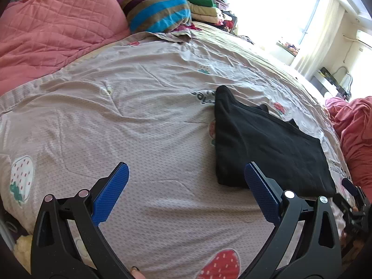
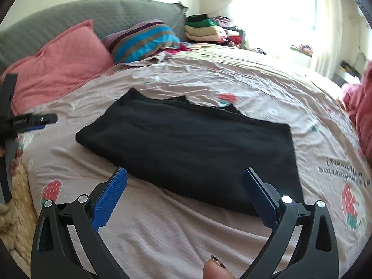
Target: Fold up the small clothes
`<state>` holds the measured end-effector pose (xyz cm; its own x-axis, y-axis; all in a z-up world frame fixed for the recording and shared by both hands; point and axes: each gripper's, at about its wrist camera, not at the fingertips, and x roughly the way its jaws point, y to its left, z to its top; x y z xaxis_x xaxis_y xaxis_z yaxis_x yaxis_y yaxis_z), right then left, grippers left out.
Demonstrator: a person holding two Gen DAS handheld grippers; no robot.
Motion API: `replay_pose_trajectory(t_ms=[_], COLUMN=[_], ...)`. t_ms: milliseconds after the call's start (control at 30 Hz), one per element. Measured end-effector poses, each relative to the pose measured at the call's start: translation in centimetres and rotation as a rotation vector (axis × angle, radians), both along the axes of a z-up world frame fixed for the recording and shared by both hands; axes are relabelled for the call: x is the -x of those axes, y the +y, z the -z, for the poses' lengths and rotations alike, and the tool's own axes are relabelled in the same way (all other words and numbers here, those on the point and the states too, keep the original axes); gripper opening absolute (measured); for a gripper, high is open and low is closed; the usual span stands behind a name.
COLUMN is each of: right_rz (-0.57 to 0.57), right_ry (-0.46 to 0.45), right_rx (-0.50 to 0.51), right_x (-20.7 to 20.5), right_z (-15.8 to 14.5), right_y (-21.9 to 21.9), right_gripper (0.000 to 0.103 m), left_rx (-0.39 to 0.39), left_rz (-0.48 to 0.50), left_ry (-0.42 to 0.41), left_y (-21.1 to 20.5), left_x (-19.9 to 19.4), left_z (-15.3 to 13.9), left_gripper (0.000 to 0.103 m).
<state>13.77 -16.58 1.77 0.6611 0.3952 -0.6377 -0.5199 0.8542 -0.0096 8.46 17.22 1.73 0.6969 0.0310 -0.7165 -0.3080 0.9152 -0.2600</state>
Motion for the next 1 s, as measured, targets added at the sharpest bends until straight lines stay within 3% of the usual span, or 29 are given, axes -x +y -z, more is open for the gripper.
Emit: replay_pose_trajectory(t_ms=[567,1000], right_rz=[-0.251,-0.283], right_ry=[-0.040,-0.098], right_rx=[0.150,0.334], right_x=[0.7,-1.1], right_z=[2.6,6.1], right_y=[13.0,18.6], right_gripper=[0.098,0.098], left_rx=[-0.017,-0.020], left_rz=[0.007,0.027], left_ry=[0.060,0.097], left_y=[2.2,2.6], left_x=[-3.8,-8.1], left_z=[1.1,2.5], left_gripper=[0.093,0.093])
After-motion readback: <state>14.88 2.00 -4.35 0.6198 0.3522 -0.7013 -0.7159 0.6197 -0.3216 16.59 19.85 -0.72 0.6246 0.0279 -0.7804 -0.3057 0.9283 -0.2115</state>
